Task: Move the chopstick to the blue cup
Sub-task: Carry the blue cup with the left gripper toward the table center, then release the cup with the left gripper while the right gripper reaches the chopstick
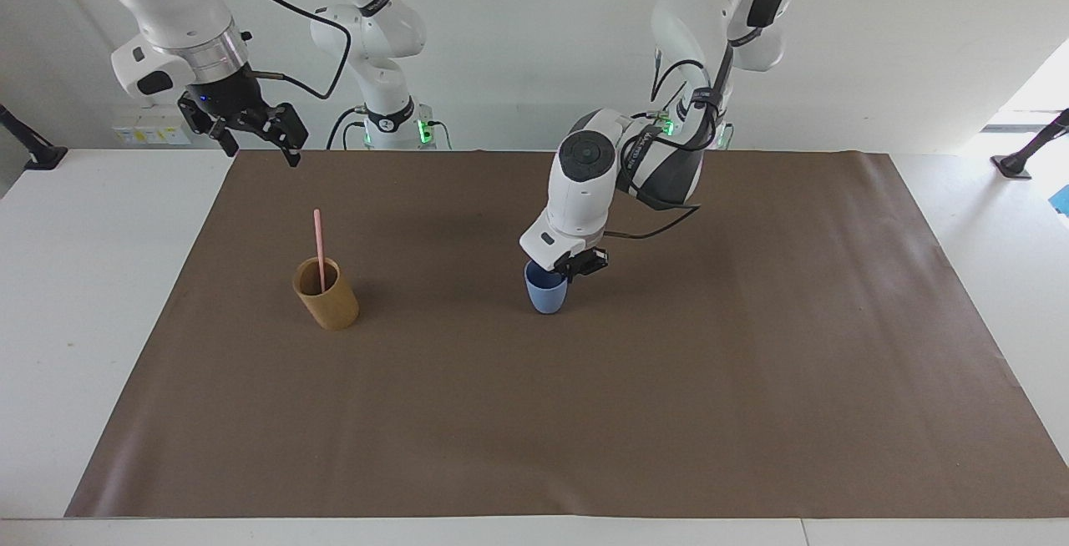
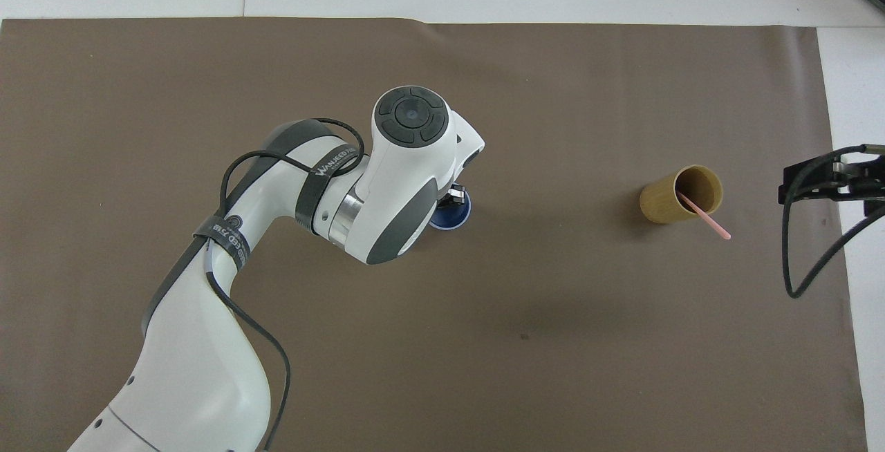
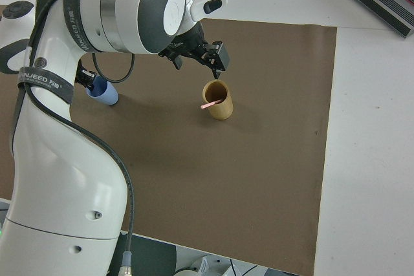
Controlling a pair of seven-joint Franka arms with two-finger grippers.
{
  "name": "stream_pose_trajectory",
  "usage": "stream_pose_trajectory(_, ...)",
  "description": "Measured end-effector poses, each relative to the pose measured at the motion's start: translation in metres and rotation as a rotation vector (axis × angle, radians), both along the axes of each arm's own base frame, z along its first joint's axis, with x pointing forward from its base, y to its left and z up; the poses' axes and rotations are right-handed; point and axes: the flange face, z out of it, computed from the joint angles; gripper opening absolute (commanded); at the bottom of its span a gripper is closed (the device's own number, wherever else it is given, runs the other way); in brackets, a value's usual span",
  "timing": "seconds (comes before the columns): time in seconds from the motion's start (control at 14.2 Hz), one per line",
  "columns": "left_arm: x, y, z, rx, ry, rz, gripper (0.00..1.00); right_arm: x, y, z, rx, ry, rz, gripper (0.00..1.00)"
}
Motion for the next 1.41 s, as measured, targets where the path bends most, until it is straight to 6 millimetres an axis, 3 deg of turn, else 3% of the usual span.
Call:
stream_pose_trajectory(0.21, 0.004, 0.003, 0.004, -0.001, -0.016, 0.005, 1.00, 0.003, 0.001, 0.000, 0.003, -0.023, 0.002, 1.00)
stream_pose_trajectory(0.42, 0.029, 0.031, 0.042, -0.025, -0.081, 0.037, 1.00, 0.013, 0.002, -0.012, 0.003, -0.096, 0.009, 1.00)
stream_pose_trajectory(0.7, 0.056, 0.107, 0.104, -0.045, -0.140, 0.023, 1.00, 0.020, 0.002, -0.053, 0.002, -0.118, 0.072, 1.00)
stream_pose_trajectory(0.91, 0.072, 0.179, 0.129, -0.032, -0.136, -0.008, 1.00, 0.020, 0.001, -0.081, 0.003, -0.107, 0.122, 1.00)
stream_pose_trajectory(1.13, 0.075, 0.249, 0.150, -0.020, -0.123, -0.053, 1.00, 0.013, 0.001, -0.106, 0.008, -0.054, 0.130, 0.99)
stream_pose_trajectory(1.27, 0.068, 0.280, 0.169, -0.014, -0.104, -0.094, 1.00, 0.007, -0.001, -0.122, 0.010, -0.047, 0.158, 0.87)
stream_pose_trajectory(1.41, 0.053, 0.290, 0.190, -0.007, -0.088, -0.118, 1.00, -0.001, -0.004, -0.138, 0.011, -0.049, 0.197, 0.79)
